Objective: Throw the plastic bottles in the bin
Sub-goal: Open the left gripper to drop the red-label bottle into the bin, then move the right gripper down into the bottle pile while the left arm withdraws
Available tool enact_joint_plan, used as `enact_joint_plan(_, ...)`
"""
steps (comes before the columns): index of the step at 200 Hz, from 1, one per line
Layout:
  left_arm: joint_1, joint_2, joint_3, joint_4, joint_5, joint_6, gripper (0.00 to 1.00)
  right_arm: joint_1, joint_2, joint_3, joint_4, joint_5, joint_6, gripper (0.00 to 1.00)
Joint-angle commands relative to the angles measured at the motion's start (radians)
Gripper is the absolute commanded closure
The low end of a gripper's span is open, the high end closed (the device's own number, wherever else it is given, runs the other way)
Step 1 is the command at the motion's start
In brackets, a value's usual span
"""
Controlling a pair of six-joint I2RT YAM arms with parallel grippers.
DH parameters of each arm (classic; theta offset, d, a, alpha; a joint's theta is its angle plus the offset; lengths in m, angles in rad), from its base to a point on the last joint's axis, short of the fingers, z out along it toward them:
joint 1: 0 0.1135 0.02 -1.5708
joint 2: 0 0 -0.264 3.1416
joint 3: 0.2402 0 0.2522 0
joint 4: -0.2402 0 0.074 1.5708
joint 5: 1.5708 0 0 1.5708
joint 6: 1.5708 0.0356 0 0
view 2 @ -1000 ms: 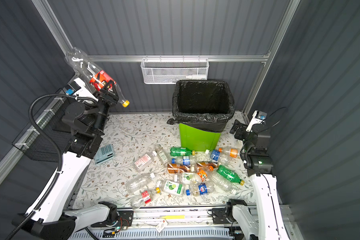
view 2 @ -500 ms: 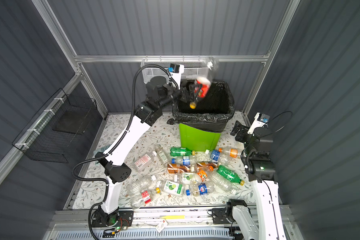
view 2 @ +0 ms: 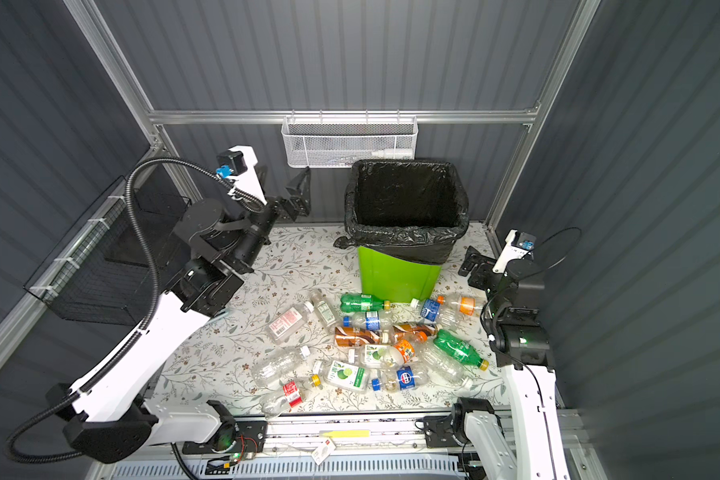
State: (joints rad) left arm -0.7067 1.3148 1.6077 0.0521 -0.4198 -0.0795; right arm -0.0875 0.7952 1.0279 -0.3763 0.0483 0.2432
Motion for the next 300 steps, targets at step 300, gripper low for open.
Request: enact_joint_plan(300,0.386,-0.008,-0.458,-0.360,0.079,-0.410,0.00,0.922,0.237,-0.165,-0.610,0.074,-0.912,0.02)
